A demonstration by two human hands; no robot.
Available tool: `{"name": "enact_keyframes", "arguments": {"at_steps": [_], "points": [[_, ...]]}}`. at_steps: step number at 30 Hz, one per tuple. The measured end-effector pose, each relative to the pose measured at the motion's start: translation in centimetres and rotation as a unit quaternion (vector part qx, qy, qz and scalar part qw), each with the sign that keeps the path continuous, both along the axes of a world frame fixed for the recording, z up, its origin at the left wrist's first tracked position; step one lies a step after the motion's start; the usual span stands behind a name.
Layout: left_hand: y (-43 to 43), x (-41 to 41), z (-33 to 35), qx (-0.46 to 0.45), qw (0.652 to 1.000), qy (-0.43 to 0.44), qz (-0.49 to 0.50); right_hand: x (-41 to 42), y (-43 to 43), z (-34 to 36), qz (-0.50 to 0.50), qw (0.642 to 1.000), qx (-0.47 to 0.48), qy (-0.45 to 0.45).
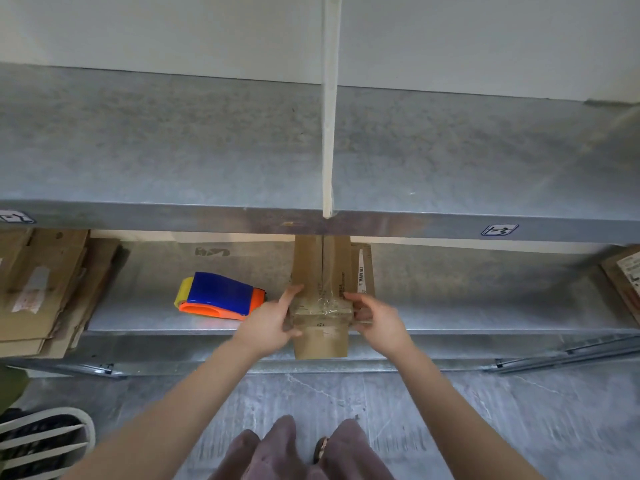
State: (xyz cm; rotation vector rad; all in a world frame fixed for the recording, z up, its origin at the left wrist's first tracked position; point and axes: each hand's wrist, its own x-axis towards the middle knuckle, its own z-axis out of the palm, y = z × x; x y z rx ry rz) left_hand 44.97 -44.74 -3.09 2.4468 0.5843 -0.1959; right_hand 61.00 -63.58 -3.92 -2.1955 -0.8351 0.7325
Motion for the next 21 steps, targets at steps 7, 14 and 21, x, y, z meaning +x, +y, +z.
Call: {"name": "enact_keyframes", "arguments": {"at_steps": [7,14,21], "points": [[2.0,0.7,0.4,-0.039,0.998,-0.021,-0.047,1.4,0.6,0.8,0.049,0.998,-0.020,-0.032],[-0.4,1.0,-1.3,0.026,0.995,-0.081,0.051,-0.5,1.0,-0.4,-0.045,0.996,0.000,-0.083],[-2.2,0.4,-1.9,-0.006,0.990,-0.107,0.096,-3.4,1.1,-0.9,-0.102,0.989,0.002,-0.106]]}}
